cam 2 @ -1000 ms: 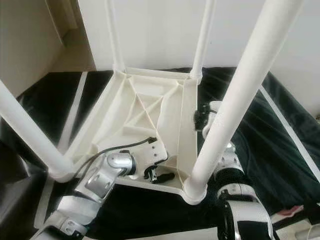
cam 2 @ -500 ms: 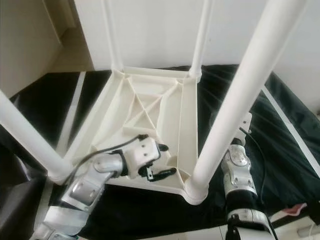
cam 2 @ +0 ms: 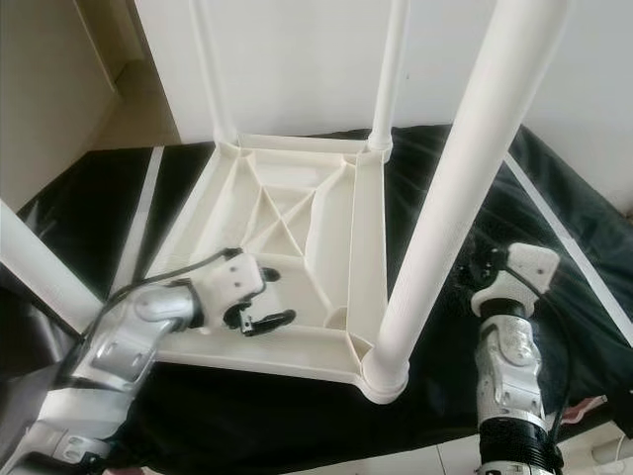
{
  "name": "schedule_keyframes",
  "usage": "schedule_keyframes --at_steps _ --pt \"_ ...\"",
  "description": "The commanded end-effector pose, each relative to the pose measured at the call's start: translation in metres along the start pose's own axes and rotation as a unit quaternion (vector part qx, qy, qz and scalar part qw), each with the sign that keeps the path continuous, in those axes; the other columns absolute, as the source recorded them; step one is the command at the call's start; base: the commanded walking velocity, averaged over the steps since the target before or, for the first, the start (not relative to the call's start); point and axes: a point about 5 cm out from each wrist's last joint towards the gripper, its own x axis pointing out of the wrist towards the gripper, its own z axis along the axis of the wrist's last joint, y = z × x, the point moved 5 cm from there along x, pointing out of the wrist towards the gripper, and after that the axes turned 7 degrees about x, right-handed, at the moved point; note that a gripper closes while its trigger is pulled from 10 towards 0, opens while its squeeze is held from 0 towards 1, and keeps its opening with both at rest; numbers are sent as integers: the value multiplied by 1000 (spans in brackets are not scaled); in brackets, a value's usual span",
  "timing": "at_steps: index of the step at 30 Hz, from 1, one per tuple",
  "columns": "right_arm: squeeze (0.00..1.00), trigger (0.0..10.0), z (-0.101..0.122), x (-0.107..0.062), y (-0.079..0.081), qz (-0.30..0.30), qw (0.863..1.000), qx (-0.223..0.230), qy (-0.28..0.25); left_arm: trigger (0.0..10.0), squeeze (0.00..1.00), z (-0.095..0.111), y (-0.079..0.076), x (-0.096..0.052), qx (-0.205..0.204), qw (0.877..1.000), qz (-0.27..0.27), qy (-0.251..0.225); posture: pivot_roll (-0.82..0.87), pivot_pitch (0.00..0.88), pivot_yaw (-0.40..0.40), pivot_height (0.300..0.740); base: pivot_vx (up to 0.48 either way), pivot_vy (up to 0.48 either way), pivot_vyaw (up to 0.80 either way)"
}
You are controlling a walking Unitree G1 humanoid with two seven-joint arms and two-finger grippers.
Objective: Building children table
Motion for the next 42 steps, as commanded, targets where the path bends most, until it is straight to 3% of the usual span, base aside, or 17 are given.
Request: schedule_keyframes --at_steps 1,3,4,8,13,15,17,23,25,27,30,31,34,36,37,39,42 --pt "0 10000 -3 -2 -3 -5 1000 1 8 10000 0 -19 2 -6 -16 999 27 35 -20 13 25 740 0 0 0" --pt "0 10000 -2 -5 -3 0 1000 -6 12 10000 0 -44 3 -27 -22 997 29 71 -21 19 21 740 0 0 0" --pt "0 10000 -2 -5 -3 0 1000 -6 12 10000 0 -44 3 -27 -22 997 29 71 -21 19 21 740 0 0 0" --pt "0 10000 -27 -5 3 -4 996 -35 80 10000 0 -70 -6 -61 -34 994 10 106 -16 26 14 740 0 0 0" --pt "0 10000 -46 -5 9 -4 990 -50 130 10000 0 -73 -17 -74 -48 993 -16 104 -10 29 9 740 0 0 0" --pt "0 10000 -58 -1 28 23 985 -57 162 10000 0 -69 -33 -85 -70 993 -47 88 -5 31 7 740 0 0 0" --pt "0 10000 -60 2 37 35 984 -57 165 10000 0 -66 -38 -87 -77 992 -55 78 4 32 1 740 0 0 0" --pt "0 10000 -62 9 54 58 982 -55 172 10000 0 -60 -45 -89 -94 992 -64 60 14 32 -3 740 0 0 0" --pt "0 10000 -62 17 68 73 980 -52 177 10000 0 -56 -53 -89 -106 991 -72 49 22 32 -10 740 0 0 0" --pt "0 10000 -62 17 68 73 980 -52 177 10000 0 -56 -53 -89 -106 991 -72 49 22 32 -10 740 0 0 0" --pt "0 10000 -62 25 85 96 977 -43 185 10000 0 -51 -61 -86 -119 989 -78 38 27 31 -15 740 0 0 0" --pt "0 10000 -64 30 97 112 974 -36 194 10000 0 -47 -64 -82 -120 989 -79 30 34 27 -22 740 0 0 0" --pt "0 10000 -65 34 107 125 971 -34 199 10000 0 -44 -66 -78 -121 989 -77 24 36 25 -23 740 0 0 0" --pt "0 10000 -65 37 128 160 965 -32 205 10000 0 -33 -72 -69 -124 989 -79 4 39 19 -24 740 0 0 0" --pt "0 10000 -65 37 128 160 965 -32 205 10000 0 -33 -72 -69 -124 989 -79 4 39 19 -24 740 0 0 0" --pt "0 10000 -65 38 146 193 958 -33 211 10000 0 -24 -75 -59 -128 989 -78 -12 44 10 -28 740 0 0 0" --pt "0 10000 -67 38 157 212 952 -32 219 10000 0 -18 -75 -48 -128 989 -74 -24 45 7 -28 740 0 0 0"
